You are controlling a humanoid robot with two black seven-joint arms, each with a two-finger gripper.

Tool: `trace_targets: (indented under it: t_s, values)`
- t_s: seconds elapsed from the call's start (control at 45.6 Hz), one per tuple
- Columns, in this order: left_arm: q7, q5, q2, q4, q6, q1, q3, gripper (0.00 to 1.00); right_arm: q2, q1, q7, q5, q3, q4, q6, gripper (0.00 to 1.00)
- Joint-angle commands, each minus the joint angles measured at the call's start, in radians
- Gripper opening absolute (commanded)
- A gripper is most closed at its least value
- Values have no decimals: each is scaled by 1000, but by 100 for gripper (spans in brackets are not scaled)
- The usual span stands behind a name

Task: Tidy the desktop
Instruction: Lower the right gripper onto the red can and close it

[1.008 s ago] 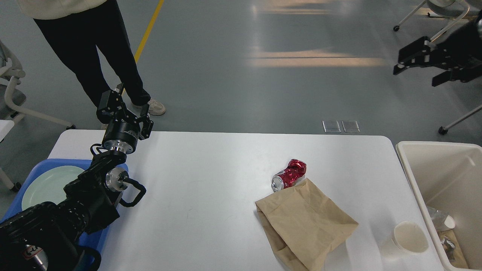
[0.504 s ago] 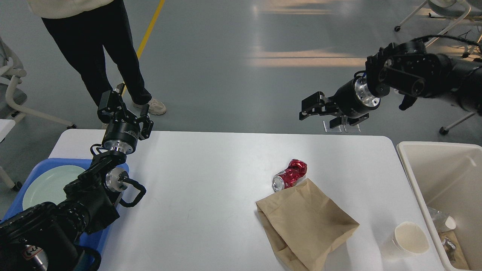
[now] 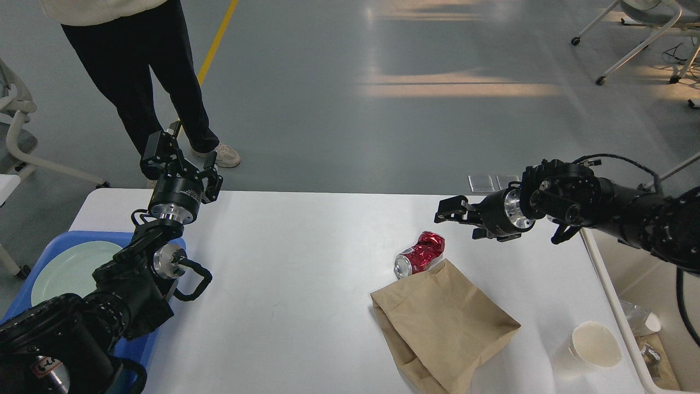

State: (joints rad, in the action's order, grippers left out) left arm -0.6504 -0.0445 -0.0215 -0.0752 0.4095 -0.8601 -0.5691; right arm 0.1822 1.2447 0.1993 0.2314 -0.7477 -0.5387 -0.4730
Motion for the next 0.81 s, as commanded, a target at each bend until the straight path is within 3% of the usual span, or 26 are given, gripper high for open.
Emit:
trace_targets:
  t_s: [0.0,0.241,0.46,0.789]
  values:
    - [0,0,0,0,0,0,0,97,-39,-60,0,-1,36,52,57,100]
    - [0,0,0,0,0,0,0,97,-102,-149,2,0,134,147,160,100]
    - [0,0,0,0,0,0,0,97,-181,-223,2,0,166,266,169,100]
    - [0,0,0,0,0,0,0,97,-210,-252,2,0,172,284,177,100]
